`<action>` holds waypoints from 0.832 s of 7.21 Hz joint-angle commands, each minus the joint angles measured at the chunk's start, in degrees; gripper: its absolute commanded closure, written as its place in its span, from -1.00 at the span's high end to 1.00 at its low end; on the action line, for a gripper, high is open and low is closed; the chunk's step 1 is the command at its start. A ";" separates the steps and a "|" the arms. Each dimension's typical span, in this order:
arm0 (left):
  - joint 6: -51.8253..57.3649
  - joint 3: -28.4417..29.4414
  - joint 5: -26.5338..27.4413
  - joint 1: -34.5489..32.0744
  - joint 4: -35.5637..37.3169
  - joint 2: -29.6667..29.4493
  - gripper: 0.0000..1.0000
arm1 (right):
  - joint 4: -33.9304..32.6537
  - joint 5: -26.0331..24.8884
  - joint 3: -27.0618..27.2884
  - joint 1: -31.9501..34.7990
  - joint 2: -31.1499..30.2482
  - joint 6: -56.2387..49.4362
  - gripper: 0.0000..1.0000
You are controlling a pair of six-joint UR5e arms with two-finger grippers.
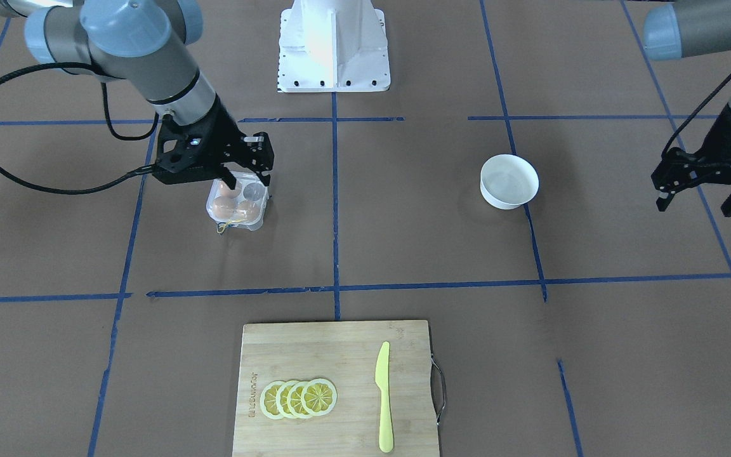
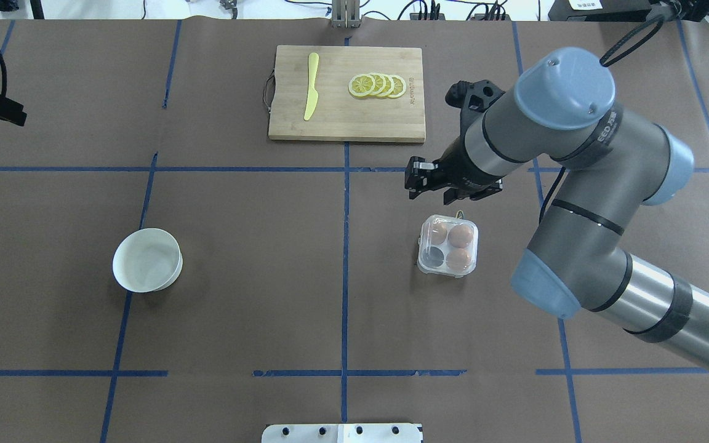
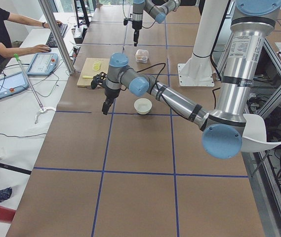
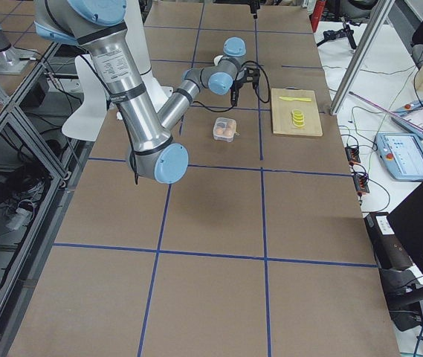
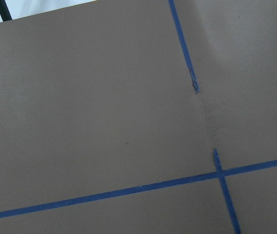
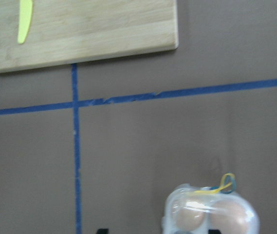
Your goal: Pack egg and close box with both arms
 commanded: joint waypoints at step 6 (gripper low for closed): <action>30.79 13.91 -9.70 -19.94 0.15 9.47 1.00 | -1.41 16.61 -10.57 36.91 -26.53 -62.91 1.00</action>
